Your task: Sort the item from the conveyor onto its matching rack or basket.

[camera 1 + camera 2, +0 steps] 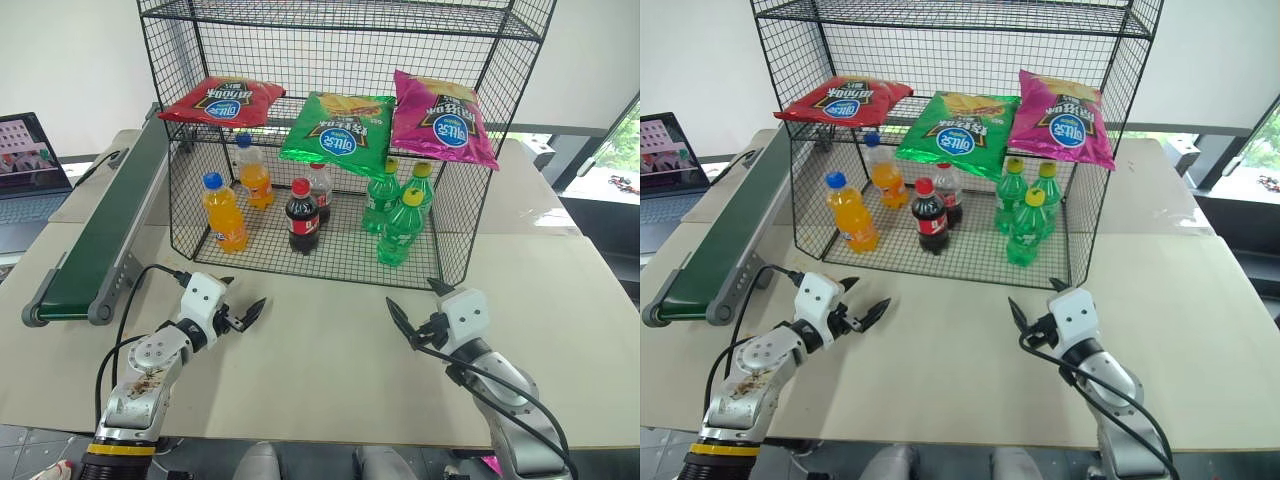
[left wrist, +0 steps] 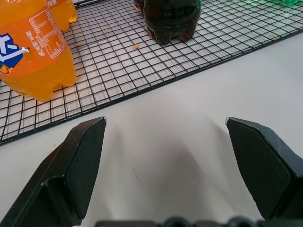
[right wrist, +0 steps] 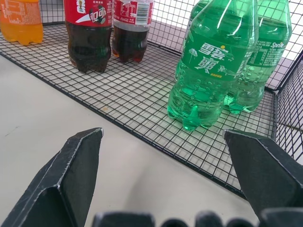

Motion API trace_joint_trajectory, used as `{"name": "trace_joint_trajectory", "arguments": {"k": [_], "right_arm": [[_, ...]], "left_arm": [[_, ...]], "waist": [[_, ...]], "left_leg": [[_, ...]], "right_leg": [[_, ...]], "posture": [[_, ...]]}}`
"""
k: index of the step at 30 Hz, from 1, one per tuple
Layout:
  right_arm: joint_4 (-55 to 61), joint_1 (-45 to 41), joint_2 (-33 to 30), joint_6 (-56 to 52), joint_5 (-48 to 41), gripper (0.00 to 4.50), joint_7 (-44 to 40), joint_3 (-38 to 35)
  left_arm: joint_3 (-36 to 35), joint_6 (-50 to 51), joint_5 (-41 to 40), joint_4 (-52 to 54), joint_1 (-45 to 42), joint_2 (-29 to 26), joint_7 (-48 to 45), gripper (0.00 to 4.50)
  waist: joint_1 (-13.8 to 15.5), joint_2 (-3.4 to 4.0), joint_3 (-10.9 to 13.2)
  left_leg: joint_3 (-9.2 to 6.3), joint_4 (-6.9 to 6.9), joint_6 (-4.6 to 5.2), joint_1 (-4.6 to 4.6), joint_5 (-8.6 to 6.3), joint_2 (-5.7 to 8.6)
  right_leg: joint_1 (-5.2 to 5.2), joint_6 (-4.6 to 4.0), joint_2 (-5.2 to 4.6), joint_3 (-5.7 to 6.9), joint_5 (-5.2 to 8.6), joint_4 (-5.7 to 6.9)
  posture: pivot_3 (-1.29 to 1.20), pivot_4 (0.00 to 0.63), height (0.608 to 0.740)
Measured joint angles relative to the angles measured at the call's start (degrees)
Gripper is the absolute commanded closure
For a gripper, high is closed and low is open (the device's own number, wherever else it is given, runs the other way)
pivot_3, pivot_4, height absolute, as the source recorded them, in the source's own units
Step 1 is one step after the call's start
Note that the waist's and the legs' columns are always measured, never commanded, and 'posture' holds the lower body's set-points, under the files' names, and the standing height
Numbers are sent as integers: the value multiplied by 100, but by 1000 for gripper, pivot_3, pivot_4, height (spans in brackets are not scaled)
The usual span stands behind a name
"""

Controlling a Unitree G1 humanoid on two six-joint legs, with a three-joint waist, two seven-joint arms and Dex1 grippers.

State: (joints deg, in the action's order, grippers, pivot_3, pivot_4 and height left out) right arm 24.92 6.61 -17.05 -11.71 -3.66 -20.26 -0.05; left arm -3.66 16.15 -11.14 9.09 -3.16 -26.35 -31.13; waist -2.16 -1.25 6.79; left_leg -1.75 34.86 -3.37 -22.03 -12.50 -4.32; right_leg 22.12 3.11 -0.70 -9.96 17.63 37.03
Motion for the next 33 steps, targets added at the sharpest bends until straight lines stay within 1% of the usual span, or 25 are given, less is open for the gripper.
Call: {"name": "trace_joint_trajectory", "arguments": {"k": [33], "right_arm": [[37,-169,69,1,5,0,19,3]], "left_arm": [[14,-130,-18,-10,-107,10,-115,184]], "waist": [[1,0,0]], "left_leg": [[0,0,0,0,0,0]], "right_leg": [[0,0,0,0,0,0]], "posture": [[0,150,740]]}}
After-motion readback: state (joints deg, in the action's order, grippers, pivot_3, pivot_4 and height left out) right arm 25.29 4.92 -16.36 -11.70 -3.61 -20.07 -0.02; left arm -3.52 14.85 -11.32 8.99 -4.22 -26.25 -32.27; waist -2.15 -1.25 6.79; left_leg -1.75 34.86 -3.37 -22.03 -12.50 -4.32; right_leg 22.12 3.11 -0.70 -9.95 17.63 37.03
